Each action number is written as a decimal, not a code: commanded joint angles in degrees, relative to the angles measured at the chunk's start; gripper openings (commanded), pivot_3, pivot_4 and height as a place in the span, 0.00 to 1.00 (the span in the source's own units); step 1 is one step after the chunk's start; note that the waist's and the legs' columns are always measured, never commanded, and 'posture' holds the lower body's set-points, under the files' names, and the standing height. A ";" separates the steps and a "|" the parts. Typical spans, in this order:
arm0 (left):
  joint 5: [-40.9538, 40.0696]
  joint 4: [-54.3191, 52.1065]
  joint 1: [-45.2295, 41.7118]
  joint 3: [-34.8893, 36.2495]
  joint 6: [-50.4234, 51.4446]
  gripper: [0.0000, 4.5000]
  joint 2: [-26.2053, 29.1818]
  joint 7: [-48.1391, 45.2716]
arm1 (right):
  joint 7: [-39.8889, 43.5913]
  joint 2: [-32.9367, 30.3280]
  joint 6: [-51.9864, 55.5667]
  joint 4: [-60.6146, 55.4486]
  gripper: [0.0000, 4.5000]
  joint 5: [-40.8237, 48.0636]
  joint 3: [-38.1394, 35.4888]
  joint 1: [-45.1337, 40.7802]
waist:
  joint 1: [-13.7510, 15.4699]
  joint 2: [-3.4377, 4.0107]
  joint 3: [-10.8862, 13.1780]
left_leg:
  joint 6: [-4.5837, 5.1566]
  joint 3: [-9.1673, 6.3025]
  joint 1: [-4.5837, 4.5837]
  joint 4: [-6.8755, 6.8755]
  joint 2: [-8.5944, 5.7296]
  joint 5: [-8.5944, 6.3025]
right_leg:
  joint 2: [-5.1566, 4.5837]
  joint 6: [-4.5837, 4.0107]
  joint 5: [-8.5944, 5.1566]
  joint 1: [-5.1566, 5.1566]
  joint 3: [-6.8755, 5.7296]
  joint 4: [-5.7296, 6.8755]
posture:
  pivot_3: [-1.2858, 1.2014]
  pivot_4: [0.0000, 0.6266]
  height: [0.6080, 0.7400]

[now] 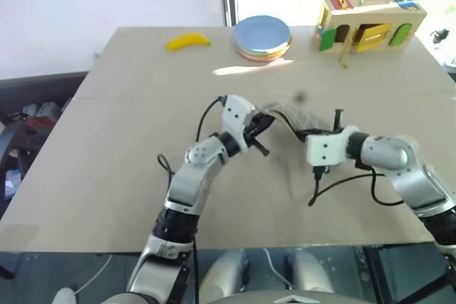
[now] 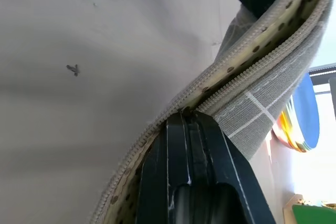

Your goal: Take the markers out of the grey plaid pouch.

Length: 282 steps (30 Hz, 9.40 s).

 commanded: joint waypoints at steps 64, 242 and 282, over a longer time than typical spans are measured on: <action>-19.90 -7.96 2.98 3.34 24.40 0.00 -2.32 -1.15 | 14.32 -2.34 22.38 9.41 0.80 -8.16 9.24 -13.13 | -0.07 -0.06 0.04 | -0.02 -0.01 -0.01 0.01 0.01 0.00 | -0.01 0.00 0.00 -0.03 -0.01 0.00 | 0.52 0.24 1.00; -12.26 -3.46 -0.43 9.90 9.18 0.00 2.36 4.74 | 23.85 -12.13 54.37 -20.97 0.06 36.28 -25.84 -9.64 | 0.46 -0.35 0.38 | 0.02 -0.05 -0.11 -0.05 0.04 -0.05 | -0.05 -0.01 0.01 0.06 -0.06 -0.18 | 0.52 0.24 1.00; 9.72 -2.00 7.69 7.68 -9.50 0.00 14.85 7.81 | 3.57 -16.44 43.15 -6.38 0.77 29.01 -20.30 17.33 | 0.38 -0.34 0.40 | 0.01 0.03 -0.03 -0.08 0.05 -0.04 | -0.03 -0.01 0.01 0.04 0.00 -0.10 | 0.52 0.24 1.00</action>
